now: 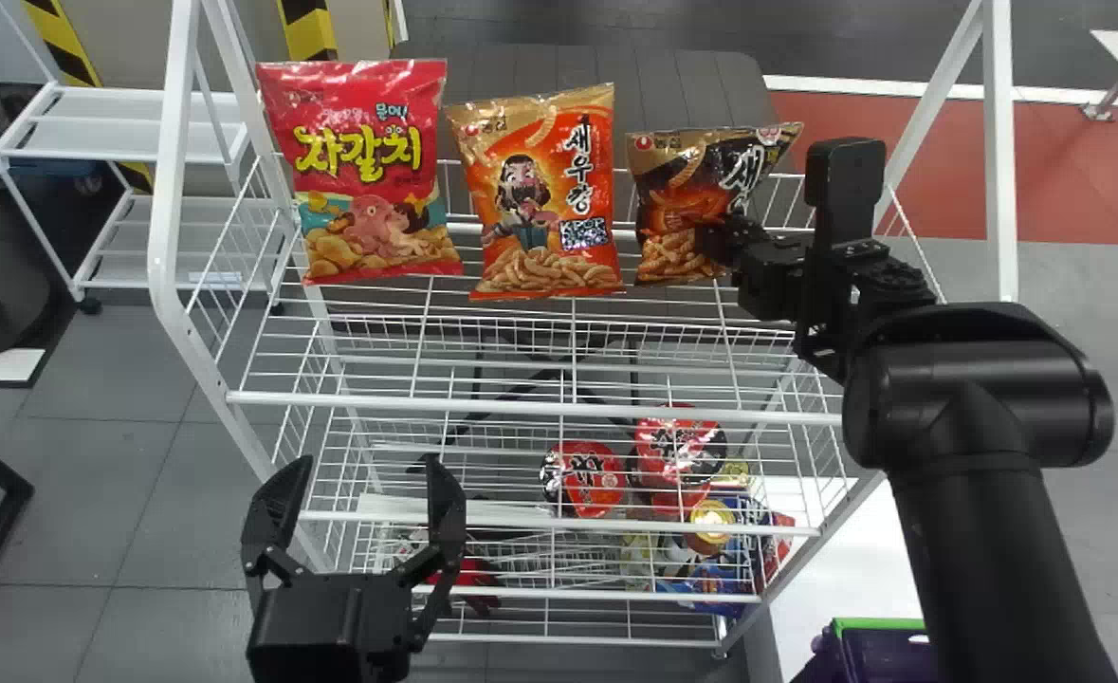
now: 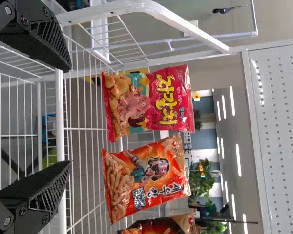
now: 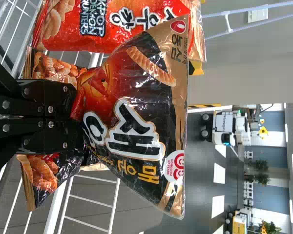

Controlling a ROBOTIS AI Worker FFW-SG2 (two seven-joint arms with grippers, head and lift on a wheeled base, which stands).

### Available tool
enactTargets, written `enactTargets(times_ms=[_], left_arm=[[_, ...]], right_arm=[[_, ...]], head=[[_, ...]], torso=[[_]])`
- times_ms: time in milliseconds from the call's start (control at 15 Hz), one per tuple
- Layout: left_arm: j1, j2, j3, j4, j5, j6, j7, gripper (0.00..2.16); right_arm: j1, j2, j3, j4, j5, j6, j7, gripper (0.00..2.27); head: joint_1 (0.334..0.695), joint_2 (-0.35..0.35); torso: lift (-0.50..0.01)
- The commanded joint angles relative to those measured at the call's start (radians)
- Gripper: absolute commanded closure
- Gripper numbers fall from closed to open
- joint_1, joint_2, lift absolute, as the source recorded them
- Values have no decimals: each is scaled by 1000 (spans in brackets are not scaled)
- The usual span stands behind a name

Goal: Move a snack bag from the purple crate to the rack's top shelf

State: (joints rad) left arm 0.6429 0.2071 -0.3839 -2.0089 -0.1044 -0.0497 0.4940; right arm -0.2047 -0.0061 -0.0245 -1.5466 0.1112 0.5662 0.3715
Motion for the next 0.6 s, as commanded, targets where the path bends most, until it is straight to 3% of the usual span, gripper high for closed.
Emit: enactTargets(times_ms=[0,533], left_arm=[[0,0,0,2,0,0,3,137],[0,0,-1,2,0,-3,6,137]], right_arm=[[1,7,0,11,-5,-5,-9,2034],[19,7,3,33,-33,-61,-26,1970]], head=[[695,-45],[695,-44]], torso=[[0],[0]])
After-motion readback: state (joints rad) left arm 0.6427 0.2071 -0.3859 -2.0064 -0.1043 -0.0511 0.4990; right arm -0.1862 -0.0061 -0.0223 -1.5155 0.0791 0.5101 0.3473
